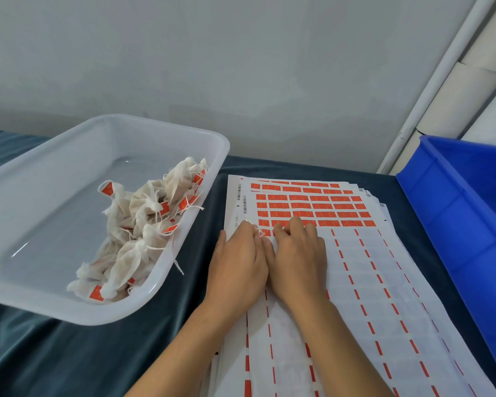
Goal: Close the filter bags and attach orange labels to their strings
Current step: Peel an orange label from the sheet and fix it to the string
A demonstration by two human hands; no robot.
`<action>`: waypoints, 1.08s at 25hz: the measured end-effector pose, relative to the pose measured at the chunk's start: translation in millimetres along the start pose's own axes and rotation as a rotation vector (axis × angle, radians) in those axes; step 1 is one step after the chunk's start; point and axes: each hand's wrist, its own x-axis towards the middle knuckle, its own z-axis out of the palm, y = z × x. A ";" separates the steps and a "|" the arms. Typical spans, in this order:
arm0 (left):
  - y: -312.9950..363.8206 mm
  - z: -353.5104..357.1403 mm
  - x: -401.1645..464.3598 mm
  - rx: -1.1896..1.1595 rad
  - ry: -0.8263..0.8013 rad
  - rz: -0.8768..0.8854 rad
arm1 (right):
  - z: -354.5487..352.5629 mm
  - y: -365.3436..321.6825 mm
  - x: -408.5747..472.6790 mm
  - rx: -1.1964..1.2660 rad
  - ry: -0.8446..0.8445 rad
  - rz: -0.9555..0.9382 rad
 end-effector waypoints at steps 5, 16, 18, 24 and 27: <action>-5.9 0.2 5.1 -0.132 0.009 -0.056 | -0.5 -1.5 -0.2 0.028 0.012 0.005; -7.1 1.6 7.8 -0.370 0.097 -0.155 | -15.4 -15.7 22.2 0.082 -0.007 0.160; -7.7 2.3 6.9 -0.350 0.122 -0.172 | -15.1 -18.7 22.8 0.107 0.001 0.194; -5.1 2.8 5.4 -0.221 0.112 -0.120 | -5.4 -22.1 10.4 0.131 0.107 0.205; -6.1 3.2 5.1 -0.228 0.108 -0.110 | 0.1 -23.5 6.3 0.199 0.126 0.183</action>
